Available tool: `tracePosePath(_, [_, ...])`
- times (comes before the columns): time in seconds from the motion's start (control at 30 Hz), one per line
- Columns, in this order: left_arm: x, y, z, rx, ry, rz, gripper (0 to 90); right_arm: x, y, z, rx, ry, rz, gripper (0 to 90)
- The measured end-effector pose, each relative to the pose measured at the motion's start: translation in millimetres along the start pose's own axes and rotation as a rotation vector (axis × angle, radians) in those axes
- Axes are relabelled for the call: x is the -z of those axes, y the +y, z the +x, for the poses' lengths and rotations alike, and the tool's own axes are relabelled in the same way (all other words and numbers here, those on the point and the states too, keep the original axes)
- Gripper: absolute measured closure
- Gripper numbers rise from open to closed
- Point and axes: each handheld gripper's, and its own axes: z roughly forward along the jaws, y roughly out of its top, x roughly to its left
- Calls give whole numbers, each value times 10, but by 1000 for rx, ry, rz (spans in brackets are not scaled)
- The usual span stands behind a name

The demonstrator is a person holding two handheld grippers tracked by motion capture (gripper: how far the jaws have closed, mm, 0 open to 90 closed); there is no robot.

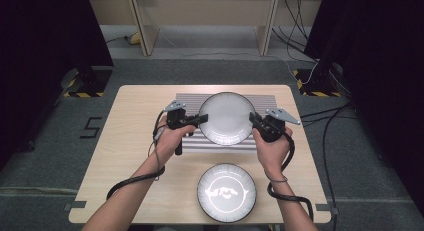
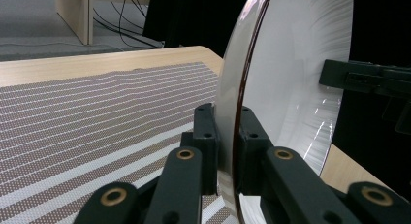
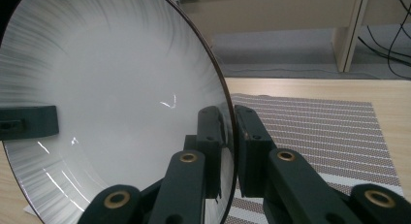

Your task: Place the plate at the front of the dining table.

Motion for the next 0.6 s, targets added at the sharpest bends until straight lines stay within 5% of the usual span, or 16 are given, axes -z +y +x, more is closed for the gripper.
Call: tracePosePath(0.6, [-37,49,40,5,8,-14,813,-75,33,-15,-8,-4,0,824])
